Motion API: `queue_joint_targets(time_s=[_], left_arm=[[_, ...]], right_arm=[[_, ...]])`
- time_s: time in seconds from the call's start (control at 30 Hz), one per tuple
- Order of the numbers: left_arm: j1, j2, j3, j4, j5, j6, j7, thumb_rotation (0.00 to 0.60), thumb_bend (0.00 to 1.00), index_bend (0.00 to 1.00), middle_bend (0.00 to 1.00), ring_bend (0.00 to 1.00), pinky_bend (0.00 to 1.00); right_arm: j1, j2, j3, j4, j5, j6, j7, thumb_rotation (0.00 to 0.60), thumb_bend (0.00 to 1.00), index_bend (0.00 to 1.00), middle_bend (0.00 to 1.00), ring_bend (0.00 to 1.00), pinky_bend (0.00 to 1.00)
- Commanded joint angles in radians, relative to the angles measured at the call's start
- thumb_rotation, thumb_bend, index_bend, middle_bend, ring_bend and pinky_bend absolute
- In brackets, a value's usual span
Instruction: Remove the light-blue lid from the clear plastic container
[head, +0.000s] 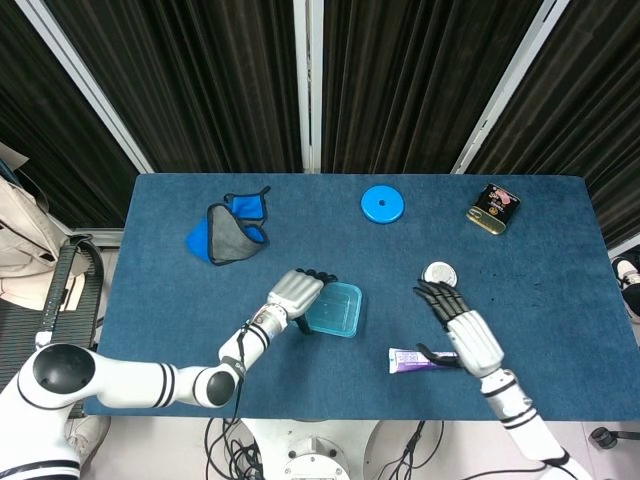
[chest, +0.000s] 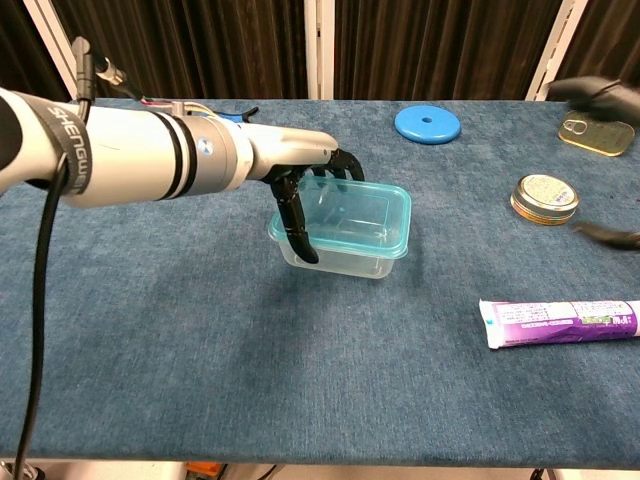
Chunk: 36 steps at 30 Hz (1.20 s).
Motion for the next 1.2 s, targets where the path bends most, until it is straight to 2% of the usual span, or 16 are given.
queue_joint_targets(time_s=[0.03, 0.37, 0.57, 0.87, 1.2], left_arm=[[-0.004, -0.006, 0.005, 0.004, 0.002, 0.004, -0.003, 0.6, 0.0, 0.25, 0.26, 0.2, 0.29], [-0.018, -0.024, 0.02, 0.018, 0.001, 0.016, -0.009, 0.6, 0.0, 0.25, 0.26, 0.2, 0.29], [-0.014, -0.031, 0.029, 0.025, 0.016, 0.021, -0.022, 0.6, 0.0, 0.25, 0.26, 0.2, 0.29], [-0.012, -0.032, 0.03, 0.027, 0.031, 0.021, -0.037, 0.6, 0.0, 0.25, 0.26, 0.2, 0.29], [-0.012, -0.028, 0.036, 0.021, 0.028, 0.023, -0.04, 0.6, 0.0, 0.24, 0.26, 0.2, 0.29]], right_arm=[[0.037, -0.088, 0.008, 0.064, -0.013, -0.025, -0.032, 0.6, 0.16, 0.0, 0.0, 0.0, 0.0], [0.085, -0.29, 0.047, 0.239, 0.017, -0.023, -0.07, 0.6, 0.03, 0.0, 0.0, 0.0, 0.0], [0.108, -0.367, 0.06, 0.316, 0.025, -0.006, -0.043, 0.6, 0.03, 0.0, 0.0, 0.0, 0.0], [0.137, -0.413, 0.06, 0.369, 0.037, -0.008, -0.042, 0.6, 0.03, 0.0, 0.0, 0.0, 0.0], [0.155, -0.416, 0.053, 0.366, 0.052, -0.023, -0.052, 0.6, 0.03, 0.0, 0.0, 0.0, 0.0]])
